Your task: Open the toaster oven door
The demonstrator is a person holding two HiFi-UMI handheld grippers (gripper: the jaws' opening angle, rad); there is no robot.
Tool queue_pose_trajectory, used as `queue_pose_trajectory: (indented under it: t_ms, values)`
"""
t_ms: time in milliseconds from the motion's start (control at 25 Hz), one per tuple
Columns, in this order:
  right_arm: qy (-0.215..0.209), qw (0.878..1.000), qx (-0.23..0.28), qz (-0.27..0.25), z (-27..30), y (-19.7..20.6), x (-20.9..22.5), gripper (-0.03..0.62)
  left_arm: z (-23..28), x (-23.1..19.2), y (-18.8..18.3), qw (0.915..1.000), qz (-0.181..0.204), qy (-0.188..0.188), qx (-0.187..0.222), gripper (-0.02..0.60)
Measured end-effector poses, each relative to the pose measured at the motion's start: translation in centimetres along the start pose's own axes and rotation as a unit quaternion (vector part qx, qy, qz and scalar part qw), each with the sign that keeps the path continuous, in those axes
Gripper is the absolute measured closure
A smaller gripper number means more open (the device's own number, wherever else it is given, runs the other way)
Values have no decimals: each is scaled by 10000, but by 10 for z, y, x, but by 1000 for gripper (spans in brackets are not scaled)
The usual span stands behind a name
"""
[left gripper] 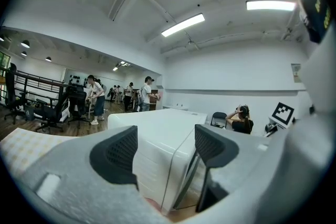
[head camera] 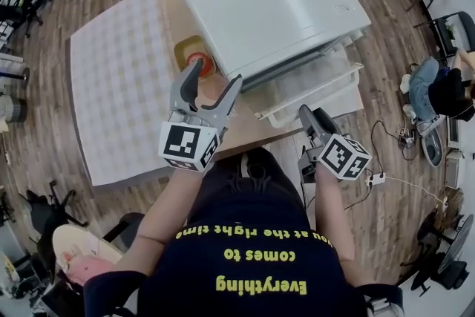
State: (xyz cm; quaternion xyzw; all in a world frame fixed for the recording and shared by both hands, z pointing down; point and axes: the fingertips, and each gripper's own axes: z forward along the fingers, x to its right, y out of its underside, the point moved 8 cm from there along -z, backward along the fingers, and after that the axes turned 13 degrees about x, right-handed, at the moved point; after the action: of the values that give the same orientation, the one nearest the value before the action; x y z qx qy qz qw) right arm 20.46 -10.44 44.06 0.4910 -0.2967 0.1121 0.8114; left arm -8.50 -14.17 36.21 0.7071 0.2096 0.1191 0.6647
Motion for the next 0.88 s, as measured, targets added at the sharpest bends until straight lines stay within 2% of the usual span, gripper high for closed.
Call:
queue_pose_trajectory:
  t_ms: [240, 400, 720, 880]
  values:
    - [-7, 9993, -17, 380, -7, 11, 13, 395, 4, 7, 4, 9999, 10, 109, 13, 244]
    - [15, 9990, -25, 438, -12, 17, 18, 403, 4, 11, 4, 9998, 27, 172, 3, 260]
    - [-27, 9989, -14, 464, -19, 28, 29, 408, 5, 22, 1, 9990, 61, 413, 187, 355]
    - [-91, 9987, -31, 491, -21, 32, 35, 408, 7, 24, 3, 9989, 68, 444, 144, 397]
